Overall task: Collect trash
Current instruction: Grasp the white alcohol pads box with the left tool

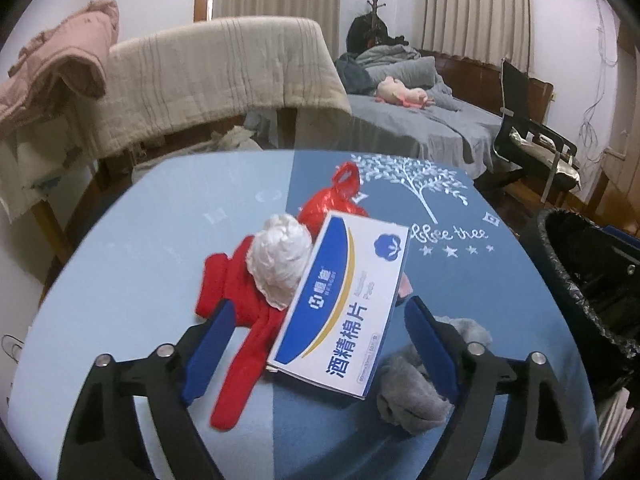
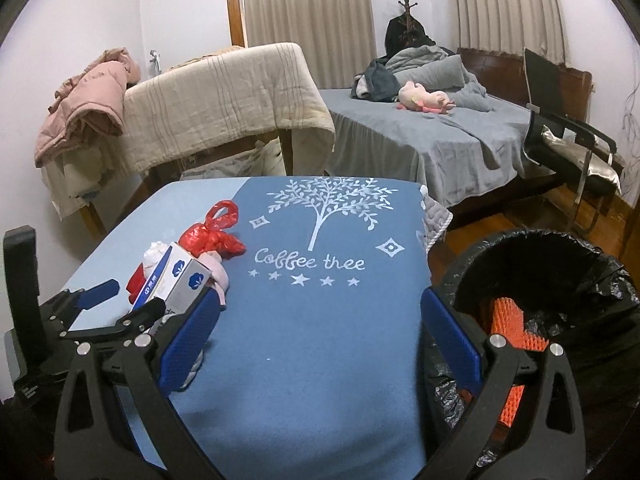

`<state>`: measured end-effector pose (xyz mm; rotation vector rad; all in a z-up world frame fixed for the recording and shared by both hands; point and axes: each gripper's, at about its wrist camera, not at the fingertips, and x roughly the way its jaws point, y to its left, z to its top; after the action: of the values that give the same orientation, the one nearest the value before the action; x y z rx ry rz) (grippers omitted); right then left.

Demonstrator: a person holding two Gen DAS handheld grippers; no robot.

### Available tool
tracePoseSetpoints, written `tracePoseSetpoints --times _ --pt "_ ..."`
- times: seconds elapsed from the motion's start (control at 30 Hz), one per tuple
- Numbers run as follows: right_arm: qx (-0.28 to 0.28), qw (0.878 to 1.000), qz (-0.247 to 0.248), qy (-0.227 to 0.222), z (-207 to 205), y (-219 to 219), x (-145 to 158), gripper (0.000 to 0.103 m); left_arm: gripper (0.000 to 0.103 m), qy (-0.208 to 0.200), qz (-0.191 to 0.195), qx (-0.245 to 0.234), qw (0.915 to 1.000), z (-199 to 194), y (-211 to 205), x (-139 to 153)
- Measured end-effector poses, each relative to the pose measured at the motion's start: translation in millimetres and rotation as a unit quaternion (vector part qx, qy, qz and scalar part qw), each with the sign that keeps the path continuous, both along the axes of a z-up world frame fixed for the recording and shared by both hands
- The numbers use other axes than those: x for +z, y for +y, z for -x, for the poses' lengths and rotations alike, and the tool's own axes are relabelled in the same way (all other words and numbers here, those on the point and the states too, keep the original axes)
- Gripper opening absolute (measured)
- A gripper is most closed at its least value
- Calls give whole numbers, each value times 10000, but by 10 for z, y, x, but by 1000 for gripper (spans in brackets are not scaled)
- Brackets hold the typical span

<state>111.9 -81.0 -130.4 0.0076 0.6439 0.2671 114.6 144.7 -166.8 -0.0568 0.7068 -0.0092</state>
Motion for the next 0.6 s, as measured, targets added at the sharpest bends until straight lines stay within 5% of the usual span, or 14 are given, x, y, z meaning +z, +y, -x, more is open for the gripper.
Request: tracePoseSetpoints --times 0.13,0.6 --pt "2 10000 26 14 -20 -1 -16 98 63 177 146 -135 9996 -32 -41 -66" --pt "-7 10000 47 50 -56 -29 -56 98 68 553 551 -365 9963 -208 -130 -171"
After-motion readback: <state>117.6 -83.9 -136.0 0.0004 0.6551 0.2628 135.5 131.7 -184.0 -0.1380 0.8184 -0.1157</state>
